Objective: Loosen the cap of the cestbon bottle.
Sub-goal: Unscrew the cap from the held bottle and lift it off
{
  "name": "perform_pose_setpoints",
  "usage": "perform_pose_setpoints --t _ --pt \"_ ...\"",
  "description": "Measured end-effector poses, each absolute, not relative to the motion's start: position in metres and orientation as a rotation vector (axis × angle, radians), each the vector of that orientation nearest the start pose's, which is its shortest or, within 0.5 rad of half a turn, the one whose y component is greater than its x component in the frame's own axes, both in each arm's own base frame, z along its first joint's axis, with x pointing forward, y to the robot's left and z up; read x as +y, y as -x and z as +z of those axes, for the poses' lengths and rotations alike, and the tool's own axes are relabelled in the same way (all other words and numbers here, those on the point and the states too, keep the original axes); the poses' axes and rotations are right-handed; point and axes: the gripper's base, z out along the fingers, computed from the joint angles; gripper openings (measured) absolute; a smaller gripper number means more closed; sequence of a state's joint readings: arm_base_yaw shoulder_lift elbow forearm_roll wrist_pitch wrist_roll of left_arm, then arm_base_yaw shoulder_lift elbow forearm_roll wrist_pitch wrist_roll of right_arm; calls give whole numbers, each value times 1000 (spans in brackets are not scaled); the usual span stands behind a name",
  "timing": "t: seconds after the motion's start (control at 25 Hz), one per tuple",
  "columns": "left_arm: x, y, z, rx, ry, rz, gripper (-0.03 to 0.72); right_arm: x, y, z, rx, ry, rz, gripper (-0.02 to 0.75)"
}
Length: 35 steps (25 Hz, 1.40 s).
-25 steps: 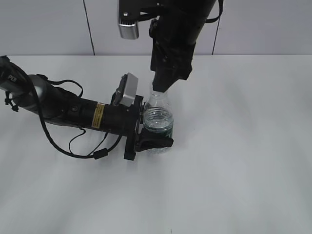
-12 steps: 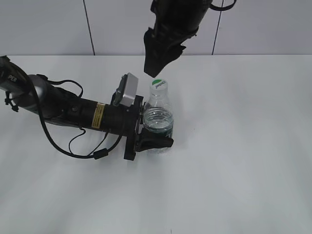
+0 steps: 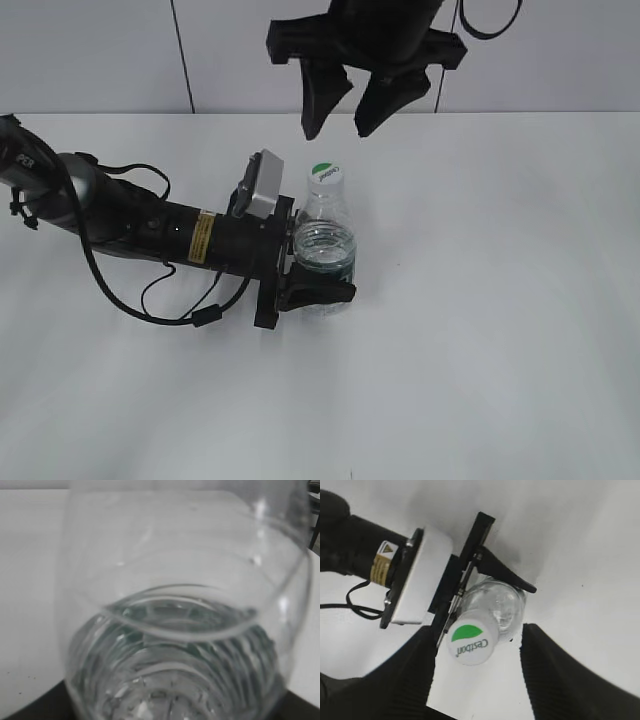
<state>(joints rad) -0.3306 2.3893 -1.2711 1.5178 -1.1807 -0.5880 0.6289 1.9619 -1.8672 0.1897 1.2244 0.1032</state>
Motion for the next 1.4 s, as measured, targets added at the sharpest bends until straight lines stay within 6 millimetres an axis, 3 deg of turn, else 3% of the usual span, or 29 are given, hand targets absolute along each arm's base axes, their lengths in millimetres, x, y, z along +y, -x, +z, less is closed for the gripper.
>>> perform_pose_setpoints --t 0.16,0.32,0.56,1.4 --pt "-210 -353 57 1402 -1485 -1110 409 260 -336 305 2816 540 395 420" --pt "-210 -353 57 1404 -1482 -1111 409 264 -333 306 2848 475 491 420" --pt "-210 -353 57 1405 -1478 -1110 409 265 -332 305 2858 454 511 420" --pt "-210 -354 57 1407 -1469 -1111 408 267 -335 274 2957 402 465 420"
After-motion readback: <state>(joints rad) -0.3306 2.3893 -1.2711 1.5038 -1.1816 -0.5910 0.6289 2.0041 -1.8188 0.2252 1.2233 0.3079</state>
